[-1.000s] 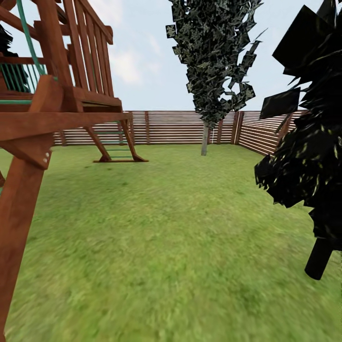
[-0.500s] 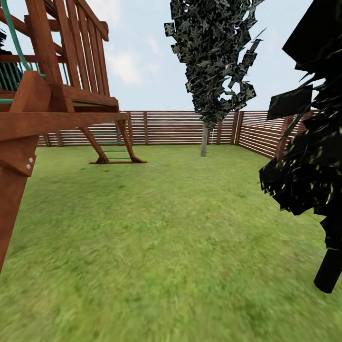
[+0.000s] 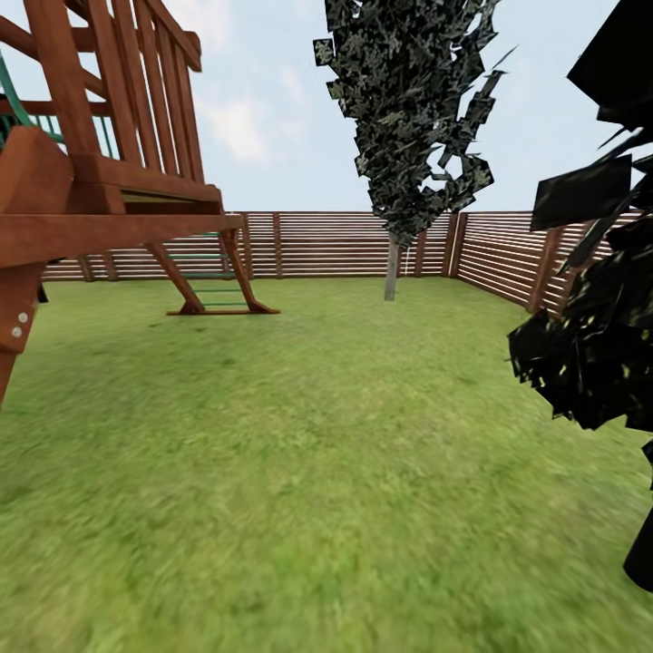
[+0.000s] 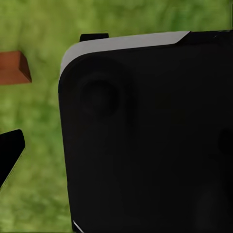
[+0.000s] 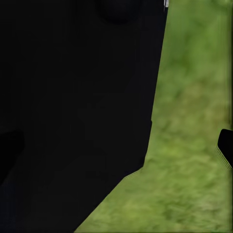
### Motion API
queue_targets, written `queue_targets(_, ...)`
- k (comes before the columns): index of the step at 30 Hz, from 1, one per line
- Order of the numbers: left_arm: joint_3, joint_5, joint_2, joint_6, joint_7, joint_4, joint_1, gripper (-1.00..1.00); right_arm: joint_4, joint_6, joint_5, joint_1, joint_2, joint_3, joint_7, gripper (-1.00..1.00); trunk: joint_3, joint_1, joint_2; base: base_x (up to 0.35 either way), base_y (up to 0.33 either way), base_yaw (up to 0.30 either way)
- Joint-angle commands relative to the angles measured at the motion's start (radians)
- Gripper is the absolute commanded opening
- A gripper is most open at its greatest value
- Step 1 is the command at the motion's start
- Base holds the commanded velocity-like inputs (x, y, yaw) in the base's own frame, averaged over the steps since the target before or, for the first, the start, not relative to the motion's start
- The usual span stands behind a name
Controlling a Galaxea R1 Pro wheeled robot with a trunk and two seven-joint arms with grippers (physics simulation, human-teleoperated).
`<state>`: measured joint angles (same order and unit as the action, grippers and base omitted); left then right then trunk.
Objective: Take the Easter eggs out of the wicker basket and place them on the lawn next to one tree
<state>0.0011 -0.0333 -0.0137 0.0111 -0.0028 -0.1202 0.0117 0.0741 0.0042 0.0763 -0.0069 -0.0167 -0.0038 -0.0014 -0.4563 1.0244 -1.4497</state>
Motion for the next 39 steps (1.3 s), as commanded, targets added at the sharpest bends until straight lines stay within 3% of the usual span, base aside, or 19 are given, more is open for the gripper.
queue_targets(1,0.0,-0.004,0.0,0.001,0.0,-0.002,0.001,1.0,0.001,0.0,0.008,-0.001,0.0,-0.001,0.0,1.0,-0.001,0.001,0.0,0.313,0.0,0.0)
queue_targets(39,0.0,-0.004,0.0,0.001,0.0,-0.002,0.001,1.0,0.001,0.0,0.008,-0.001,-0.001,-0.001,0.0,1.0,-0.001,0.001,0.0,0.313,0.0,0.0)
